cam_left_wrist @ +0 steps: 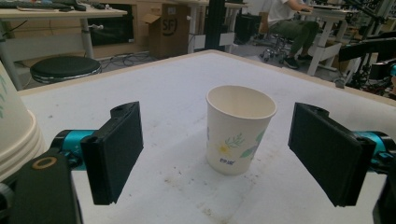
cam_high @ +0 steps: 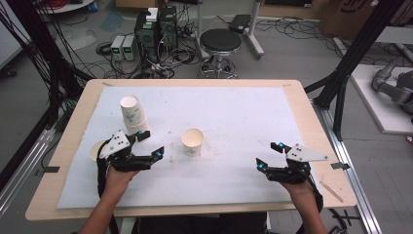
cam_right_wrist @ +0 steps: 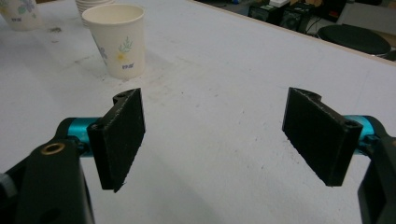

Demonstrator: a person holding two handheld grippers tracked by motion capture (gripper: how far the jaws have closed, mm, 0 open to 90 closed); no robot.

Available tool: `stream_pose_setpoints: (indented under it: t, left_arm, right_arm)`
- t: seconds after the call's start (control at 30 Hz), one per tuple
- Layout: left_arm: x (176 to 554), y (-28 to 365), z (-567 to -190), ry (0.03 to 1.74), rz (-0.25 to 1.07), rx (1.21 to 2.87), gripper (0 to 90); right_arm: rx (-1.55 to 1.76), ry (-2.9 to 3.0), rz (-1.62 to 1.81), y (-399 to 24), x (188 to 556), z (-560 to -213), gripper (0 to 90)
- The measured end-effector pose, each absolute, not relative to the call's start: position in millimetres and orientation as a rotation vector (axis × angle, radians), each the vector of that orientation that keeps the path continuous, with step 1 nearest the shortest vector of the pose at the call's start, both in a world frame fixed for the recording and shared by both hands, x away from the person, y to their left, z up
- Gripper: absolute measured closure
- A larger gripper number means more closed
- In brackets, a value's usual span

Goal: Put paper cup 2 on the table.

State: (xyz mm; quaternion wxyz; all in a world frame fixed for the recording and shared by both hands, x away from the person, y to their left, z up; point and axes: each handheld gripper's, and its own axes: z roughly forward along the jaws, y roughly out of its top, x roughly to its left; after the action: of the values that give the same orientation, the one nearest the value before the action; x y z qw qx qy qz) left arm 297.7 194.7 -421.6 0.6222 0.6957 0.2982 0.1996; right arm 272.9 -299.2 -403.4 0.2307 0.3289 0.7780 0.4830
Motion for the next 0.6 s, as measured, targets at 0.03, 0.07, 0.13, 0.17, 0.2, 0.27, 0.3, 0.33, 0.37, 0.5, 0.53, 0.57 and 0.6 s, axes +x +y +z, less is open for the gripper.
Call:
stream_pose_setpoints:
  t: [0.03,0.07,0.13,0.17,0.2,0.27,0.3,0.33,0.37,0.5,0.53,0.57,0.6]
  left_arm:
    - [296.7,194.5,-422.0,0.684,0.459,1.601,18.0]
    - [296.1,194.4,-422.2,0.683,0.461,1.606,18.2]
    - [295.7,193.6,-422.4,0.683,0.462,1.606,18.2]
    - [295.5,193.4,-422.3,0.682,0.462,1.605,18.2]
    - [295.3,193.2,-422.1,0.681,0.464,1.610,18.2]
    - [295.3,192.8,-422.1,0.681,0.467,1.613,18.4]
    - [295.5,192.8,-422.3,0.681,0.466,1.612,18.4]
    - [295.7,192.7,-422.6,0.680,0.465,1.613,18.5]
    - [295.8,192.6,-423.0,0.682,0.467,1.614,18.6]
    - [296.0,191.7,-423.8,0.682,0.464,1.623,18.9]
    - [296.0,191.0,-424.1,0.683,0.466,1.621,18.9]
    - [296.0,190.8,-424.3,0.683,0.464,1.620,19.0]
    - [296.0,190.8,-424.4,0.683,0.464,1.622,19.0]
  right_arm:
    - [0.902,2.139,1.327,-298.4,273.3,-403.0,21.7]
    - [0.901,2.141,1.329,-297.7,273.4,-402.7,21.7]
    - [0.896,2.139,1.331,-296.4,273.3,-402.4,21.7]
    - [0.895,2.141,1.328,-296.0,273.2,-402.5,21.7]
    - [0.895,2.143,1.328,-295.7,273.0,-402.6,21.7]
    - [0.897,2.142,1.326,-295.8,272.6,-402.5,21.7]
    - [0.896,2.141,1.327,-296.1,272.6,-402.5,21.7]
    - [0.896,2.141,1.328,-296.5,272.6,-402.5,21.7]
    - [0.898,2.138,1.330,-296.7,272.8,-402.6,21.7]
    - [0.902,2.136,1.327,-297.8,272.8,-403.1,21.7]
    - [0.904,2.136,1.328,-297.9,272.7,-403.0,21.7]
    - [0.900,2.134,1.328,-298.2,272.9,-403.0,21.7]
    - [0.902,2.137,1.329,-298.1,272.7,-403.0,21.7]
